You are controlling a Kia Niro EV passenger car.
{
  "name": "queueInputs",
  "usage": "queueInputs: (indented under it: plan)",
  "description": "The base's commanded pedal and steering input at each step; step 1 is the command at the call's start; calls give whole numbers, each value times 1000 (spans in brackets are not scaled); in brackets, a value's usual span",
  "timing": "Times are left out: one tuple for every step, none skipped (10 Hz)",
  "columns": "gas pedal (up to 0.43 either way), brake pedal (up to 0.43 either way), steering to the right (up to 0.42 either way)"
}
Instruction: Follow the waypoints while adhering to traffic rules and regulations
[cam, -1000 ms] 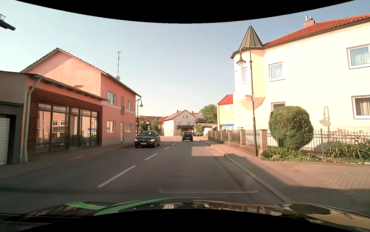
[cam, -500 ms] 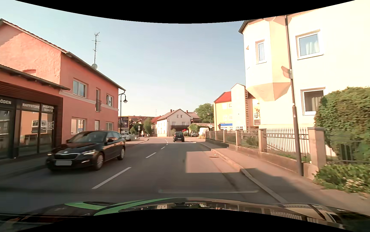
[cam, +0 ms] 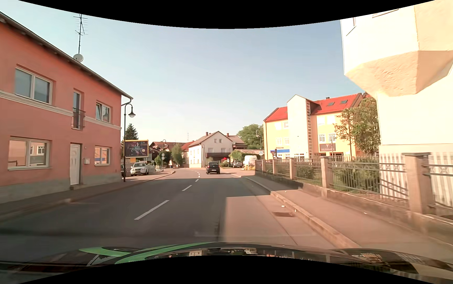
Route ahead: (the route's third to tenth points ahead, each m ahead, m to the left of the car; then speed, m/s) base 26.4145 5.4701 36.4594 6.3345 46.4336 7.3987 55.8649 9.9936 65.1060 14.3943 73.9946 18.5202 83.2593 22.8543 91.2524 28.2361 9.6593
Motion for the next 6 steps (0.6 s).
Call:
queueInputs:
  plan:
    - [118, 0, -8]
    - [118, 0, -9]
    - [118, 0, -11]
    - [110, 0, -14]
    - [110, 0, -18]
    - [110, 0, -20]
